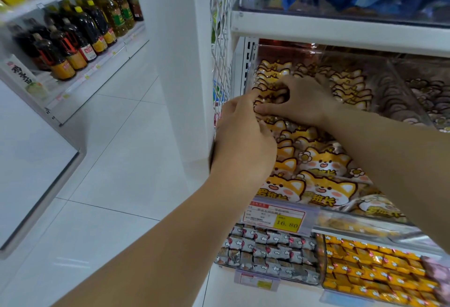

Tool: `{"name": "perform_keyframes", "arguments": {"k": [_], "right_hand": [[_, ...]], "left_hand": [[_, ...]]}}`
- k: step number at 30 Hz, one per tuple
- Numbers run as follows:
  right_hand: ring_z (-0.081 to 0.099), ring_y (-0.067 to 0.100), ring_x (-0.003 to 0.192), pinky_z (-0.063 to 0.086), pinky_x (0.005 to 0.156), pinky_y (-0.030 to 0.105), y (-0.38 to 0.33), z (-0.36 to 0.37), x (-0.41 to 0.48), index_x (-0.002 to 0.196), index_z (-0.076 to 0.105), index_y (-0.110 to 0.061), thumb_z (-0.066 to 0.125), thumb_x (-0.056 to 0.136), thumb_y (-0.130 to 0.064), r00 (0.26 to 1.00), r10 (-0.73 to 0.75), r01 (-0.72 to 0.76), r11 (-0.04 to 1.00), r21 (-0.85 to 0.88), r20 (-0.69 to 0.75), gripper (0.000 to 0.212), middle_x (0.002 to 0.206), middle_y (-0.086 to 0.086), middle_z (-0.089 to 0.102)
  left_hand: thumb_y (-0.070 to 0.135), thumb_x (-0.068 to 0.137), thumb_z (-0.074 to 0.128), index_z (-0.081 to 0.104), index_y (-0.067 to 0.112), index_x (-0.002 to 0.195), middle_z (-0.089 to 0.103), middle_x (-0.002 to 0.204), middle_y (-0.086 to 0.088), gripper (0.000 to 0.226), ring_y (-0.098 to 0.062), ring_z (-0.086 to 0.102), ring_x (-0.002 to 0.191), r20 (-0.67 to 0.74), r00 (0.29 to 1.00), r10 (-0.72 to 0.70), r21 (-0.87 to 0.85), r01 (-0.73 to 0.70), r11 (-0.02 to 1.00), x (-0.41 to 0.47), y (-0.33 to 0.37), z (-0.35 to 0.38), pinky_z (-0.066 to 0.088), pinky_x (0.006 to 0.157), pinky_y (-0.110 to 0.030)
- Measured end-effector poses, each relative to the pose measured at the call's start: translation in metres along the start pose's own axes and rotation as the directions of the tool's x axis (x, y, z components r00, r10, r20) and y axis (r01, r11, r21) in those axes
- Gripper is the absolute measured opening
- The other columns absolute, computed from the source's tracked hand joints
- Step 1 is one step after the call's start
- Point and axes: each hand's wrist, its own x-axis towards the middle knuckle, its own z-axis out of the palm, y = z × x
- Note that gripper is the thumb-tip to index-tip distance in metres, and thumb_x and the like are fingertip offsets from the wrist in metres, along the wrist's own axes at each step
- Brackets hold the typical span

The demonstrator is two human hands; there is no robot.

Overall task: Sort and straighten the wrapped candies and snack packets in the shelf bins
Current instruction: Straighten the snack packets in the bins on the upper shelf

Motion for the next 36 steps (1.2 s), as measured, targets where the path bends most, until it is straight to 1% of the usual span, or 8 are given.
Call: {"name": "perform_keyframes", "arguments": {"k": [3, 8, 13, 20, 25, 30, 34, 36], "right_hand": [[0.048, 0.017, 0.119, 0.025, 0.107, 0.038, -0.001, -0.001, -0.003, 0.118, 0.049, -0.030, 0.063, 0.059, -0.073, 0.992, -0.040, 0.053, 0.992, 0.115, -0.116, 0.074, 0.120, -0.006, 0.056], [0.043, 0.024, 0.123, 0.010, 0.113, 0.052, -0.005, -0.012, -0.002, 0.107, 0.062, -0.032, 0.043, 0.074, -0.076, 0.998, -0.067, 0.066, 0.988, -0.141, -0.003, 0.059, 0.120, 0.000, 0.059], [0.038, 0.021, 0.132, 0.010, 0.115, 0.048, -0.001, -0.027, -0.034, 0.129, 0.044, -0.036, 0.049, 0.083, -0.062, 0.997, -0.066, 0.064, 0.996, -0.054, -0.031, 0.053, 0.138, -0.001, 0.050], [0.062, 0.023, 0.099, 0.048, 0.088, 0.036, 0.038, -0.060, -0.105, 0.105, 0.067, -0.027, 0.052, 0.078, -0.051, 0.991, -0.133, 0.133, 0.991, 0.008, -0.030, 0.039, 0.102, 0.002, 0.070], [0.064, 0.025, 0.093, 0.049, 0.080, 0.033, 0.064, -0.075, -0.140, 0.103, 0.068, -0.029, 0.058, 0.083, -0.037, 0.984, -0.174, 0.175, 0.984, -0.031, 0.020, 0.024, 0.101, -0.002, 0.069], [0.058, 0.017, 0.103, 0.046, 0.089, 0.031, 0.086, -0.081, -0.172, 0.123, 0.061, -0.021, 0.062, 0.084, -0.027, 0.972, -0.232, 0.233, 0.972, -0.032, 0.036, 0.039, 0.121, -0.001, 0.063], [0.050, 0.018, 0.116, 0.040, 0.100, 0.033, 0.093, -0.078, -0.188, 0.127, 0.057, -0.020, 0.059, 0.089, -0.029, 0.963, -0.268, 0.268, 0.963, 0.013, 0.026, 0.039, 0.125, 0.003, 0.058], [0.050, 0.015, 0.115, 0.040, 0.098, 0.028, 0.093, -0.081, -0.194, 0.133, 0.051, -0.024, 0.059, 0.090, -0.028, 0.973, -0.231, 0.230, 0.969, 0.090, 0.001, 0.044, 0.129, 0.001, 0.055]], "left_hand": [[0.012, 0.097, 0.043, 0.029, 0.030, 0.145, 0.030, 0.144, 0.009, 0.053, -0.008, 0.041, 0.126, -0.008, 1.000, 0.004, 0.000, -0.004, 1.000, 0.000, 0.000, 0.000, 0.029, 0.090, -0.017], [0.011, 0.096, 0.043, 0.029, 0.030, 0.145, 0.031, 0.146, 0.005, 0.054, -0.014, 0.041, 0.127, -0.051, 0.998, 0.019, 0.053, -0.017, 0.998, 0.001, -0.001, 0.003, 0.039, 0.100, -0.030], [0.009, 0.095, 0.045, 0.032, 0.027, 0.143, 0.030, 0.146, 0.001, 0.053, -0.018, 0.035, 0.132, -0.071, 0.997, 0.027, 0.129, -0.018, 0.991, 0.000, -0.002, 0.004, 0.034, 0.107, -0.035], [0.005, 0.085, 0.055, 0.059, 0.020, 0.124, 0.049, 0.134, -0.004, 0.042, -0.028, 0.041, 0.126, -0.047, 0.928, 0.369, 0.493, -0.300, 0.817, -0.019, 0.015, 0.016, 0.029, 0.110, -0.050], [0.021, 0.096, 0.046, 0.057, 0.026, 0.124, 0.066, 0.110, 0.002, 0.030, -0.018, 0.061, 0.092, 0.143, 0.960, 0.241, 0.421, -0.279, 0.863, -0.028, 0.042, 0.046, 0.047, 0.084, -0.033], [0.048, 0.095, 0.042, 0.034, 0.037, 0.139, 0.061, 0.120, 0.007, 0.046, -0.022, 0.059, 0.102, 0.324, 0.945, 0.054, 0.517, -0.224, 0.826, -0.026, 0.066, 0.072, 0.044, 0.094, -0.046], [0.042, 0.089, 0.053, 0.040, 0.043, 0.136, 0.056, 0.129, 0.006, 0.049, -0.020, 0.056, 0.110, 0.290, 0.956, 0.045, 0.423, -0.170, 0.890, -0.026, 0.077, 0.081, 0.042, 0.099, -0.041], [0.030, 0.089, 0.056, 0.051, 0.040, 0.128, 0.057, 0.121, 0.007, 0.040, -0.015, 0.057, 0.096, 0.226, 0.970, 0.090, 0.294, -0.156, 0.943, -0.028, 0.083, 0.086, 0.048, 0.082, -0.026]]}}
